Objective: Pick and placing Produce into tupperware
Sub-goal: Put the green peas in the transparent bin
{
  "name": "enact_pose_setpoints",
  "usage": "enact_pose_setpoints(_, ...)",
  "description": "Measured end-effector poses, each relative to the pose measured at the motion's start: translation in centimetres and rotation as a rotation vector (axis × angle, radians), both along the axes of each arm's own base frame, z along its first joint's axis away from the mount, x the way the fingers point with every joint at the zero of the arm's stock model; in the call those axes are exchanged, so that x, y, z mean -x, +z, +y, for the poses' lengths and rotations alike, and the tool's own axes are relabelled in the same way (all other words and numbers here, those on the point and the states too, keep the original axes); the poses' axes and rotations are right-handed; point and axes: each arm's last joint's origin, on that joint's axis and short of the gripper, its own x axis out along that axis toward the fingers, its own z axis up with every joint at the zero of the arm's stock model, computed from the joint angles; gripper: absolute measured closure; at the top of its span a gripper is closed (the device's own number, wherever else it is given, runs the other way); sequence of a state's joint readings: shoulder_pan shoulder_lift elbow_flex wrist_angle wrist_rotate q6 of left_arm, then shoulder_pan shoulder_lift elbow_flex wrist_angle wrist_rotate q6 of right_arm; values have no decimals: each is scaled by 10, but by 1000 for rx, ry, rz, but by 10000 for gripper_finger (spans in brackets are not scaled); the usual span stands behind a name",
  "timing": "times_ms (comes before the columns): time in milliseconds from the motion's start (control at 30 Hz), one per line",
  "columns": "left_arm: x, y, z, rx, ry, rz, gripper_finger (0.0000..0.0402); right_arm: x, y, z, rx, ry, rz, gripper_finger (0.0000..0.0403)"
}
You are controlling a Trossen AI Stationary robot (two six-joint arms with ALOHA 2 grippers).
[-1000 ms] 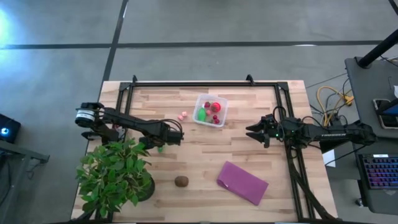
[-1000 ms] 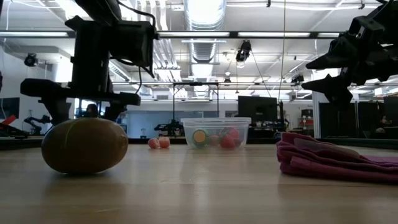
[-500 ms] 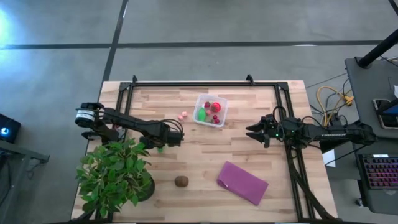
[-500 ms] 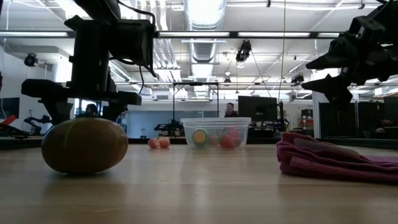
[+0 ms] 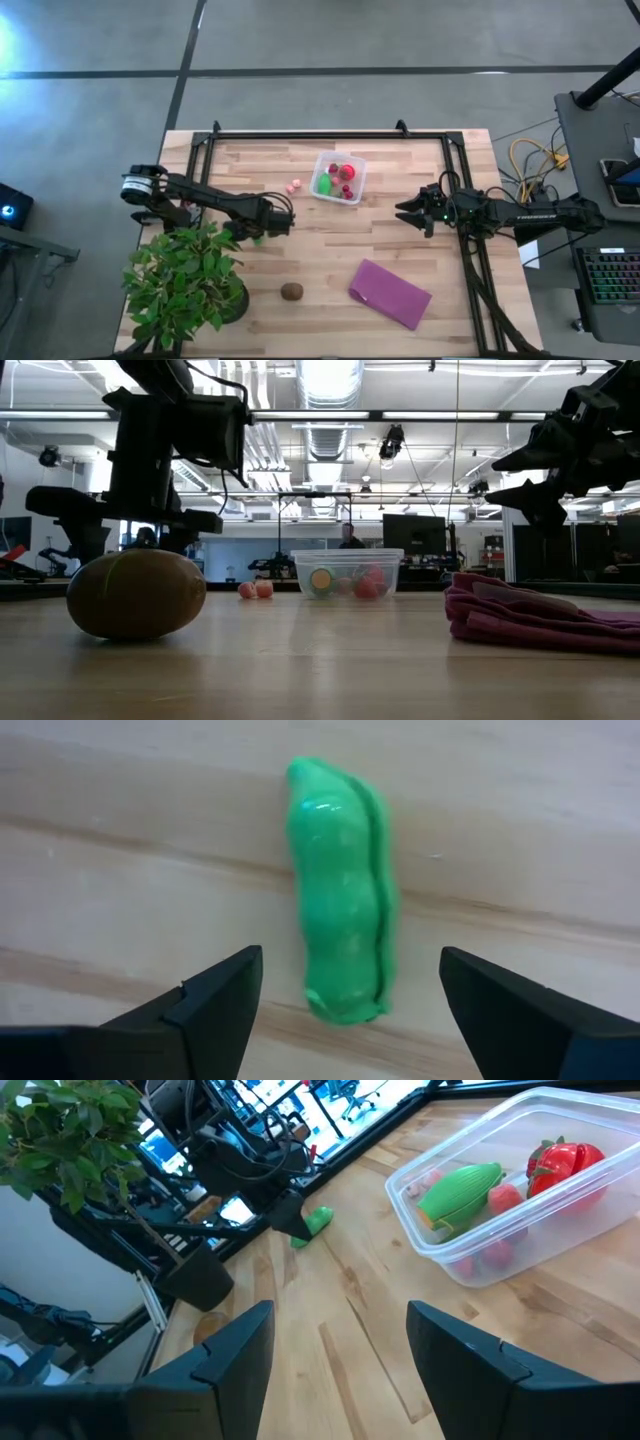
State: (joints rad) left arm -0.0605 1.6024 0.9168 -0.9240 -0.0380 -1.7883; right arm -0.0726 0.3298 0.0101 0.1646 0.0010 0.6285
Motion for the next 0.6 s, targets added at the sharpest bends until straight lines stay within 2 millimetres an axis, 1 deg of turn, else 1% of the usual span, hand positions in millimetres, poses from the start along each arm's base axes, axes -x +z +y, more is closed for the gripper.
enact_pose_setpoints(367, 6, -7, 1, -10, 12, 25, 153, 0, 0, 0, 0, 0, 0, 184)
enact_pose_setpoints(600, 10, -13, 1, -26, 11, 35, 162, 0, 0, 0, 0, 0, 0, 184)
